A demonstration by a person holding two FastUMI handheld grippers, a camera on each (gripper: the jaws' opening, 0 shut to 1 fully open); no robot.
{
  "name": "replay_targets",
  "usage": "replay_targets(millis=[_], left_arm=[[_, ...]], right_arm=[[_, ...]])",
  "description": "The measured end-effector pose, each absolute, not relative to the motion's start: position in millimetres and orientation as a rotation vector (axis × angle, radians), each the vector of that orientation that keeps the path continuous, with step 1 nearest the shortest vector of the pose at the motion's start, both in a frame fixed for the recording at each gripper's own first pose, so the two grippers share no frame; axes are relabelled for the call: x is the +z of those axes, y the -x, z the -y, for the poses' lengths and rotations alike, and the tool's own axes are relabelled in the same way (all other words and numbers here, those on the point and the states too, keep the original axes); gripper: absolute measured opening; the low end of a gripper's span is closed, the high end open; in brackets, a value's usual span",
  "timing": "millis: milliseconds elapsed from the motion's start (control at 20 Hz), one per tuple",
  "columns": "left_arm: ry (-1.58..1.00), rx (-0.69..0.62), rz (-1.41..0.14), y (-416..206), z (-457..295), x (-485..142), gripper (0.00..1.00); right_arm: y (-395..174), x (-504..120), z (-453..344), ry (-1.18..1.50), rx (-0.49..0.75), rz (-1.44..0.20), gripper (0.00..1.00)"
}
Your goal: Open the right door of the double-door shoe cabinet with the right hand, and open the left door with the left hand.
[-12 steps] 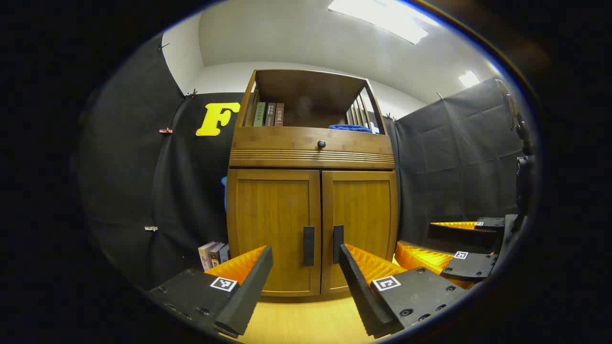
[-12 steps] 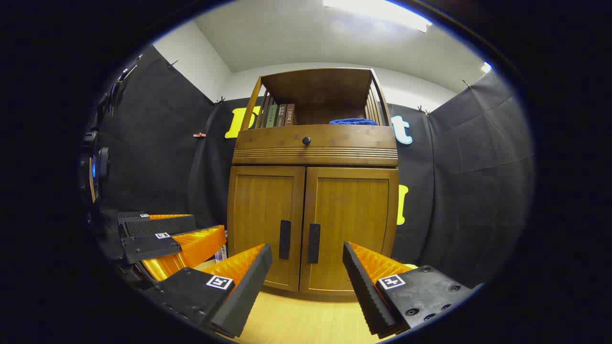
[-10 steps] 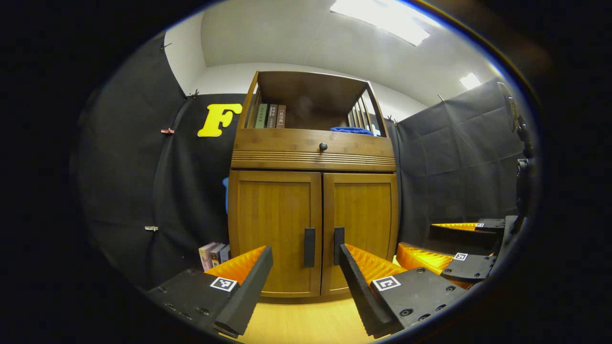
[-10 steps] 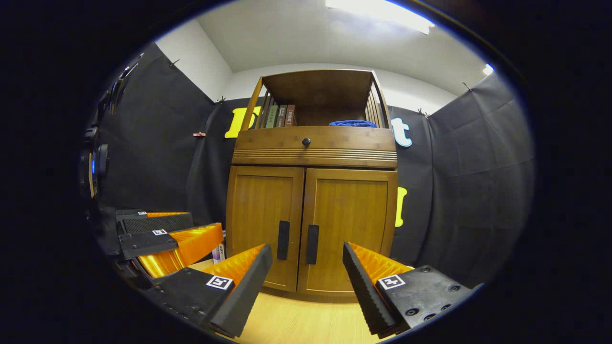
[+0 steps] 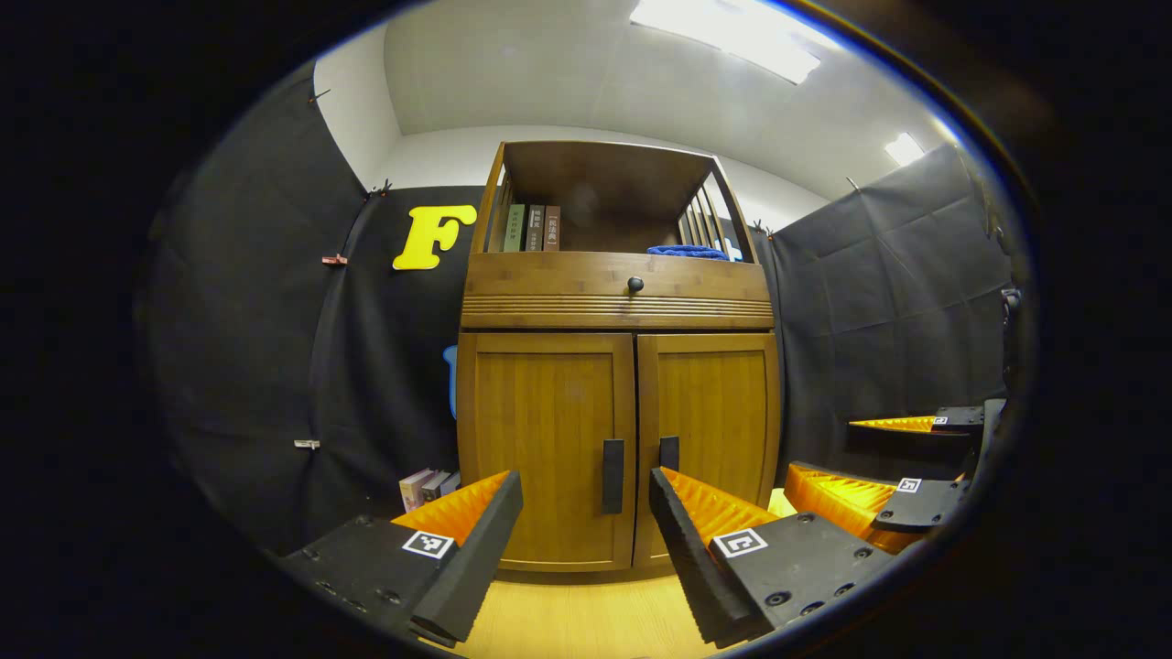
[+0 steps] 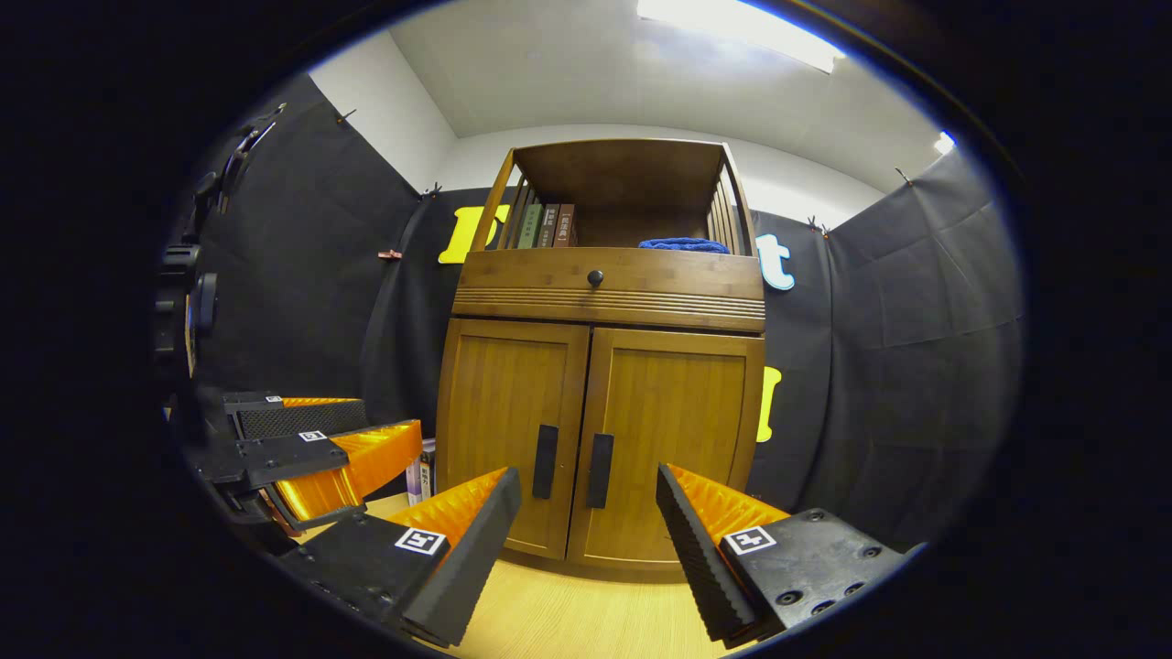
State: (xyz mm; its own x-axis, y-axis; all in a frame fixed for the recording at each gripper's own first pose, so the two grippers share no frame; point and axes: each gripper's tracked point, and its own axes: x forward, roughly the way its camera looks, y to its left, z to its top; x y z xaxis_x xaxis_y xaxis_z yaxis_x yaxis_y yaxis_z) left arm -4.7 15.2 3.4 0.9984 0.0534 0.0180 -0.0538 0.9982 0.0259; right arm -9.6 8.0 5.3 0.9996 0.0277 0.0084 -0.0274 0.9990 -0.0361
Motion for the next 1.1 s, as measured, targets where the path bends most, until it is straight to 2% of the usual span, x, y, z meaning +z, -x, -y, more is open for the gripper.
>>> replay_targets(millis=[600, 950, 1100], left_arm=[[0.012, 0.061, 0.063, 11.1, -22.0, 12.2, 0.87], [0.027, 0.064, 0.068, 13.2, -32.9, 9.1, 0.87], [0.016, 0.063, 0.074, 14.4, -38.7, 8.5, 0.9]], right_arm=[[14.8, 9.8, -6.4, 0.05, 0.011, 0.02, 0.94], [-1.6, -4.0, -12.7, 0.053, 0.015, -0.01, 0.94], [-11.9, -12.5, -14.8, 0.048, 0.016, -0.023, 0.95]])
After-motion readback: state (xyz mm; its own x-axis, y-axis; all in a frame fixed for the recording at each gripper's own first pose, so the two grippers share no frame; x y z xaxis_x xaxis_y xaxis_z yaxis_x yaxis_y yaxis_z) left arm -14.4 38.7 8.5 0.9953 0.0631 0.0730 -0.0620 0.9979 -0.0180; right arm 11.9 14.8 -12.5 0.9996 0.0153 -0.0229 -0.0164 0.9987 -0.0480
